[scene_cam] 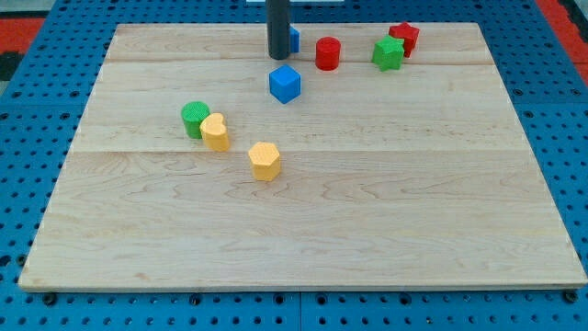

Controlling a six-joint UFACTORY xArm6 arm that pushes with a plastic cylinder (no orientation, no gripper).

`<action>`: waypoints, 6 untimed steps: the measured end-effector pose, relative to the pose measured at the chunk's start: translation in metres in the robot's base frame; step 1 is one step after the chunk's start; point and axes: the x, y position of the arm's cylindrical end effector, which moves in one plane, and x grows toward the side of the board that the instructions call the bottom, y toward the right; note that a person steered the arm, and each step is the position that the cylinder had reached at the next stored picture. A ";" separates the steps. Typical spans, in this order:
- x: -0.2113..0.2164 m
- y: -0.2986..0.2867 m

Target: Point your arm to the blue cube

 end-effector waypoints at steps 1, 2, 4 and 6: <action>0.000 0.073; 0.009 0.080; 0.016 0.109; 0.015 -0.012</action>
